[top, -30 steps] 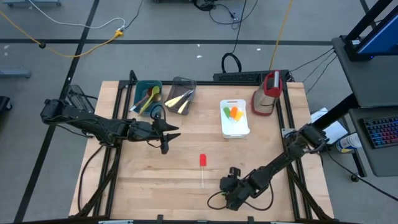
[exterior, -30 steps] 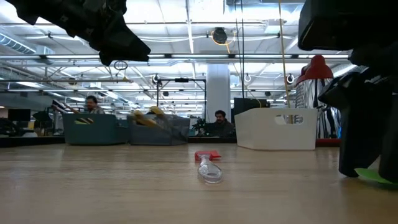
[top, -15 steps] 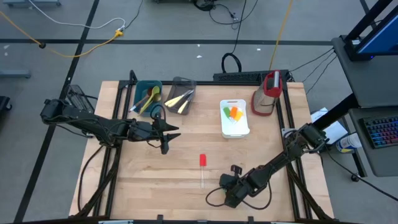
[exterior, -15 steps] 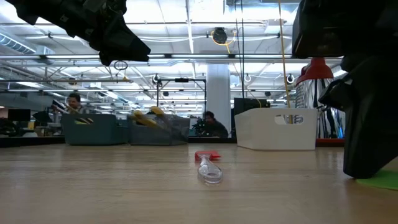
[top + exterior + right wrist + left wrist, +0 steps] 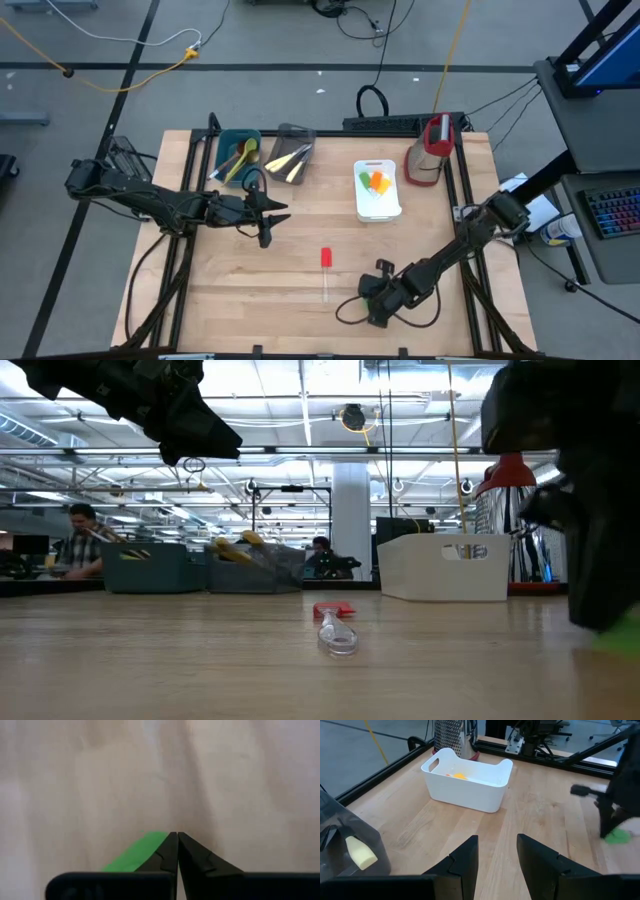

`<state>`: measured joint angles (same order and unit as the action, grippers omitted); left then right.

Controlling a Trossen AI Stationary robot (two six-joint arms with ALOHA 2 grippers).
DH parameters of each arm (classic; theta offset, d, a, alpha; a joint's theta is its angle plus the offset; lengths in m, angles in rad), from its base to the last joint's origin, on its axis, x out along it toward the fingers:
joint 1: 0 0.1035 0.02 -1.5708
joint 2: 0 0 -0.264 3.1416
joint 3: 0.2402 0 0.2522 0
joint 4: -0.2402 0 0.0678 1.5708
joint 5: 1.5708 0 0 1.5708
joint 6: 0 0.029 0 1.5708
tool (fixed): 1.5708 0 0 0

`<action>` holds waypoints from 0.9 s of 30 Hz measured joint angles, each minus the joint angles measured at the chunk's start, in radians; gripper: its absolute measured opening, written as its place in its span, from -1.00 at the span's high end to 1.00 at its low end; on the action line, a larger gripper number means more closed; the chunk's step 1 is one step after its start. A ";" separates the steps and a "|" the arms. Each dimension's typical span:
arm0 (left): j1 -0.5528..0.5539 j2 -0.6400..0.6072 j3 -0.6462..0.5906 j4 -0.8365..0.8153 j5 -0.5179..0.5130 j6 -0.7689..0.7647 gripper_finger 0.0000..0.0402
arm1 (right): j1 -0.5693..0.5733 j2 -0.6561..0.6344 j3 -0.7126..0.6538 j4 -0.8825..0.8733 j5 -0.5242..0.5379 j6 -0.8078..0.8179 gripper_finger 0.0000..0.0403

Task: Pick & Place Kitchen Items
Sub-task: Put the green spatula into the white bin

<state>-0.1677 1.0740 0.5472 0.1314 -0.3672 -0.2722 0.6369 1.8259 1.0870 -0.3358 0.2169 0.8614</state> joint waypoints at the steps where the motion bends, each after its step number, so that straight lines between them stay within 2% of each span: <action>1: 0.000 0.000 0.000 0.000 0.000 0.000 0.30 | -0.004 -0.017 -0.001 -0.013 0.009 -0.017 0.99; 9: 0.000 0.000 0.000 -0.001 0.000 0.000 0.30 | -0.046 -0.080 0.002 -0.004 0.028 -0.109 1.00; 19: 0.000 0.000 0.000 -0.001 0.000 -0.001 0.30 | -0.095 -0.119 0.003 -0.150 0.042 -0.164 1.00; 27: 0.000 0.000 0.000 -0.001 0.000 -0.001 0.30 | -0.141 -0.127 0.004 -0.192 0.044 -0.239 1.00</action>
<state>-0.1677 1.0737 0.5472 0.1307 -0.3676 -0.2733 0.4959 1.6985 1.0912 -0.5278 0.2607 0.6220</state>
